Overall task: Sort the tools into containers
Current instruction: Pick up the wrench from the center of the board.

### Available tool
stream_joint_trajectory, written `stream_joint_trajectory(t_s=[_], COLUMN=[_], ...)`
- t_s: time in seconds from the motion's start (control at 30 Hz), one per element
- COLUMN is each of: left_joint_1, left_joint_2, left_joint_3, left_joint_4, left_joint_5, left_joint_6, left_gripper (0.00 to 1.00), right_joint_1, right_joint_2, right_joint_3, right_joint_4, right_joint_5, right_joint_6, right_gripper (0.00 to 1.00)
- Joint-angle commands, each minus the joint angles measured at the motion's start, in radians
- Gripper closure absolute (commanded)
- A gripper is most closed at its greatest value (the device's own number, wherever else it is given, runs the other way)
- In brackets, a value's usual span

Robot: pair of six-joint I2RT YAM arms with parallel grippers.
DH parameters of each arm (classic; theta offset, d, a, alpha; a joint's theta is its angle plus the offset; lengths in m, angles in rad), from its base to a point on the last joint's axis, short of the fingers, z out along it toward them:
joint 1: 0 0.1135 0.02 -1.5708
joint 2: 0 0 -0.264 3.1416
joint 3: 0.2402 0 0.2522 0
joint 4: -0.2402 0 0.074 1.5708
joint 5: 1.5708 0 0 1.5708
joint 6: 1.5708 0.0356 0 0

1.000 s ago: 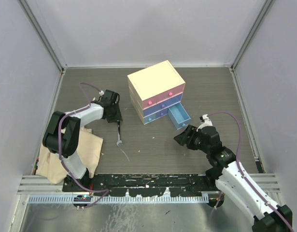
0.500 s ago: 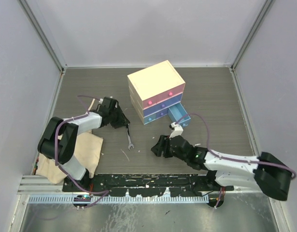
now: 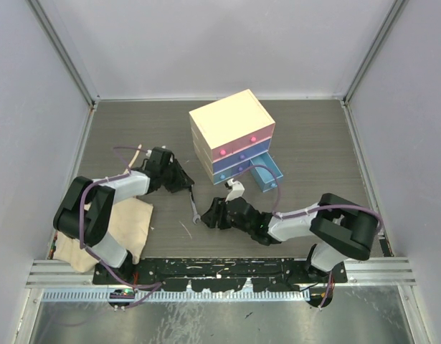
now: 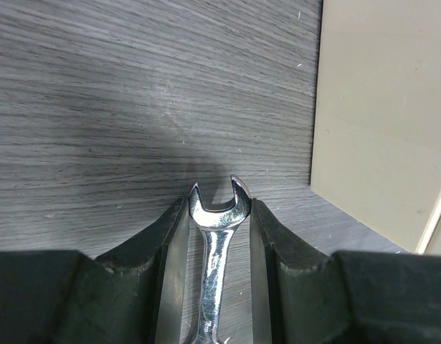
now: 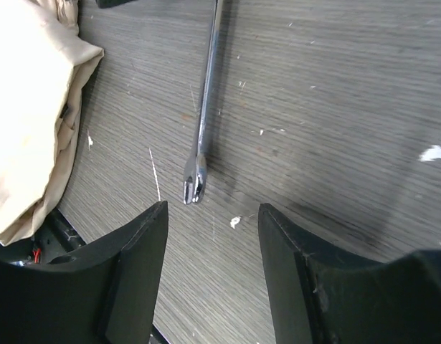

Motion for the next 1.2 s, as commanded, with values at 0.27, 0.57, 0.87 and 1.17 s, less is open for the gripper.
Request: stream_joint_trajectory(t_s=[0.27, 0.57, 0.87, 1.17], left_joint_1=[-0.013, -0.015, -0.015, -0.033], left_joint_2=[0.007, -0.007, -0.048, -0.13], left_joint_3=[-0.057, -0.067, -0.107, -0.149], left_joint_4=[-0.029, -0.026, -0.02, -0.032], left_joint_5=[0.002, -0.001, 0.002, 0.036], left_joint_6=[-0.024, -0.029, -0.03, -0.027], left_gripper=[0.77, 0.77, 0.76, 0.44], right_joint_1=[0.031, 0.03, 0.031, 0.031], right_joint_2=[0.198, 0.279, 0.327, 0.287], right_joint_3=[0.098, 0.149, 0.176, 0.144], right_joint_4=[0.167, 0.109, 0.068, 0.12], right_joint_5=[-0.046, -0.021, 0.018, -0.013], right_joint_6=[0.101, 0.116, 0.074, 0.043], right_gripper=[0.49, 0.62, 0.8, 0.93])
